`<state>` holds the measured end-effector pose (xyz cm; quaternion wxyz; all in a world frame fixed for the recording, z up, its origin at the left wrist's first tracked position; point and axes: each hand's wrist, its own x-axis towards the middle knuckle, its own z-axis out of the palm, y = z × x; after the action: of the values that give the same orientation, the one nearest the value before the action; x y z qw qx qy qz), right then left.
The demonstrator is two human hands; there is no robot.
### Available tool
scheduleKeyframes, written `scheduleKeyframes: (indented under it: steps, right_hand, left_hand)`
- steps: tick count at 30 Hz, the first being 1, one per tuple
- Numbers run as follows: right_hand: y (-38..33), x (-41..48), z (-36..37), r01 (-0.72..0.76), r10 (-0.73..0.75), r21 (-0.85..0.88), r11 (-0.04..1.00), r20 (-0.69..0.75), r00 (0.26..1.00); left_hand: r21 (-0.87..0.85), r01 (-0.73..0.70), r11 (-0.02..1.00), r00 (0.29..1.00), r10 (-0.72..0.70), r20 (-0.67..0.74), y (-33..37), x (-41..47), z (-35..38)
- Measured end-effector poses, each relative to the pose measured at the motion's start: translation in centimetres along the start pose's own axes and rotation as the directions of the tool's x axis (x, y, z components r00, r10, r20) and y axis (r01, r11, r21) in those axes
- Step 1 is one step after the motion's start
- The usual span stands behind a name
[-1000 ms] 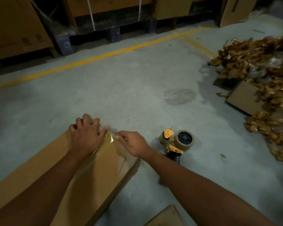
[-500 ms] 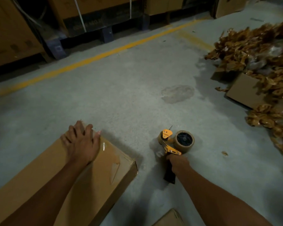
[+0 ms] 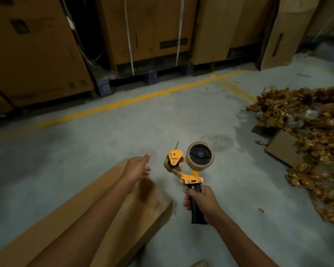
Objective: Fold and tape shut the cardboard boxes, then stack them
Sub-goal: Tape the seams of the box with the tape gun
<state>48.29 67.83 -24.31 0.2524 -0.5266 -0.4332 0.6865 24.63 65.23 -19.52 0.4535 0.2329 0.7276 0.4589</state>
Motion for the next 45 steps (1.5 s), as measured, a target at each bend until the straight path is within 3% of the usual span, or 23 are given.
scheduleKeyframes:
  steps: [6,12,18,25,36,40,42,45]
  right_hand:
    - [-1.6,-6.3,3.2,0.164,-0.164,-0.191,0.968,0.015,0.986]
    - [-2.1,-12.6,3.3,0.277,-0.279,-0.354,0.893,0.048,0.959]
    - [-2.7,-17.9,1.8,0.379,-0.371,-0.454,0.806,0.111,0.922]
    - [-3.6,-20.4,1.3,0.44,-0.431,-0.474,0.763,0.134,0.892]
    - [-3.8,-18.9,1.9,0.489,-0.504,-0.613,0.621,0.165,0.848]
    - [-4.0,-16.2,2.8,0.502,-0.56,-0.594,0.629,0.103,0.822]
    - [-4.1,-14.4,3.1,0.486,-0.511,-0.578,0.655,0.134,0.849]
    - [-3.8,-11.6,3.4,0.455,-0.399,-0.544,0.705,0.226,0.889]
  left_hand:
    - [-0.201,0.083,0.976,0.996,-0.076,0.045,2.1,-8.2,-1.5]
    - [-0.328,0.018,0.944,1.0,-0.012,0.018,1.2,-15.5,-4.3]
    - [-0.465,0.036,0.885,0.997,0.001,0.079,0.0,-22.0,-4.1]
    - [-0.736,0.115,0.667,0.992,-0.042,0.117,-0.6,-24.9,-4.3]
    - [-0.574,0.15,0.805,0.986,-0.083,0.141,0.3,-21.7,-5.9]
    - [-0.564,0.103,0.82,0.991,-0.035,0.13,0.7,-18.9,-6.0]
    - [-0.444,0.029,0.895,0.993,0.026,0.117,1.5,-16.9,-6.2]
    - [-0.044,-0.132,0.99,0.989,0.135,0.055,2.8,-12.8,-6.7]
